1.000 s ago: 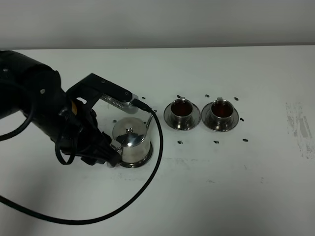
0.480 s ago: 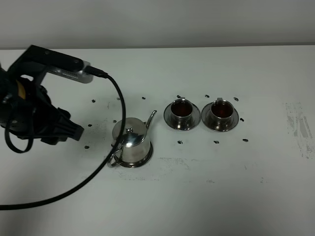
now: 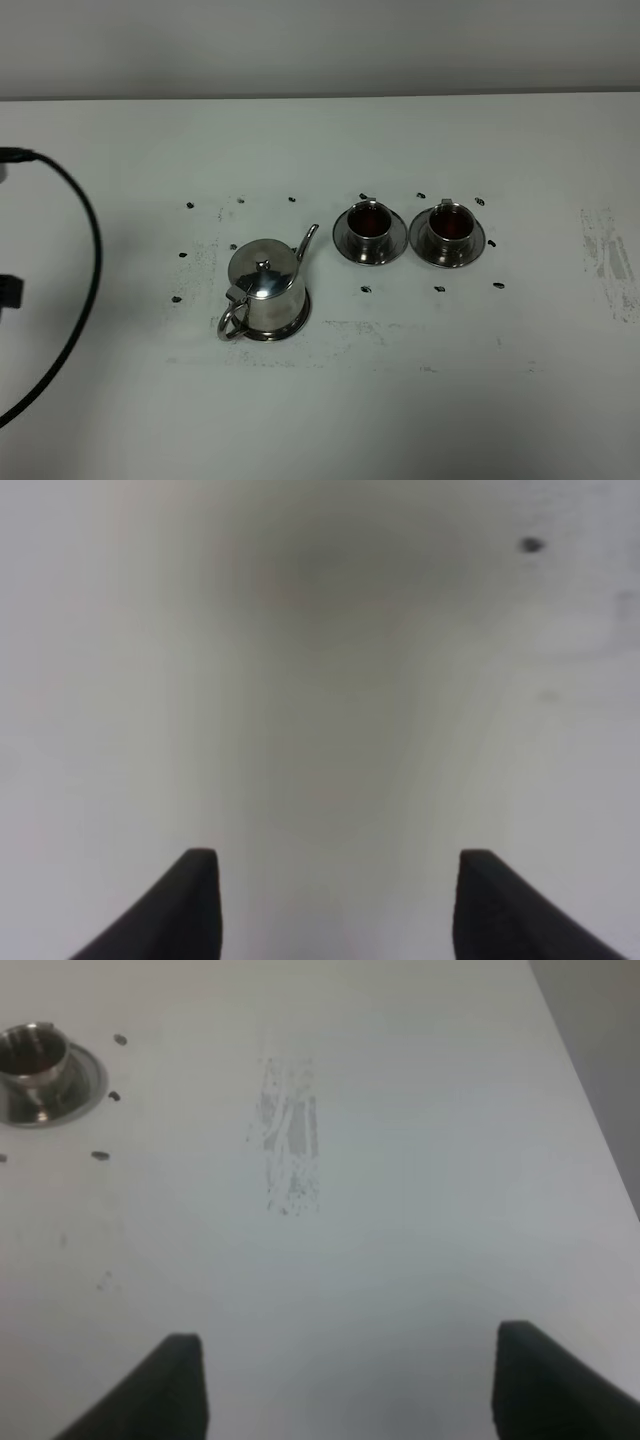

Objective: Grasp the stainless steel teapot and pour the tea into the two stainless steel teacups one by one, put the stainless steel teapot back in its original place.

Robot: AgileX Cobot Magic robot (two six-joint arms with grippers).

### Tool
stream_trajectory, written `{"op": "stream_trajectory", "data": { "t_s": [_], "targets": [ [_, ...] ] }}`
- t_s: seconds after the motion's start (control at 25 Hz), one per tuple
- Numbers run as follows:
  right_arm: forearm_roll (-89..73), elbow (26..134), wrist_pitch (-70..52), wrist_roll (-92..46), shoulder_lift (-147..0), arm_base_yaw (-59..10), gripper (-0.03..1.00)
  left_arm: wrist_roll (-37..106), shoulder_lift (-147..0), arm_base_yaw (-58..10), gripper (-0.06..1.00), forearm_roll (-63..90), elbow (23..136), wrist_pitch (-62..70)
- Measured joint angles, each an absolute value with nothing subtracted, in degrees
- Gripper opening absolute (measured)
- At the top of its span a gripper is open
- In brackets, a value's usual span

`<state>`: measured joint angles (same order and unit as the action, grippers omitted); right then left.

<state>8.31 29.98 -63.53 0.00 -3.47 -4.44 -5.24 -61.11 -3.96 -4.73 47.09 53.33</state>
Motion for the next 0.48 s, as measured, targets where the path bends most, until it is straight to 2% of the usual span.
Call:
{"op": "stream_trajectory", "data": {
  "t_s": [0.28,0.48],
  "targets": [
    [8.3,30.0,-63.5,0.0,-3.5,-4.4,0.58,-1.1,-40.4,8.8,0.49,-2.0,36.9,55.3],
    [8.3,30.0,-63.5,0.0,-3.5,-4.4,0.58,2.9,-25.8,12.1,0.49,2.3,32.3,56.9]
  ]
}}
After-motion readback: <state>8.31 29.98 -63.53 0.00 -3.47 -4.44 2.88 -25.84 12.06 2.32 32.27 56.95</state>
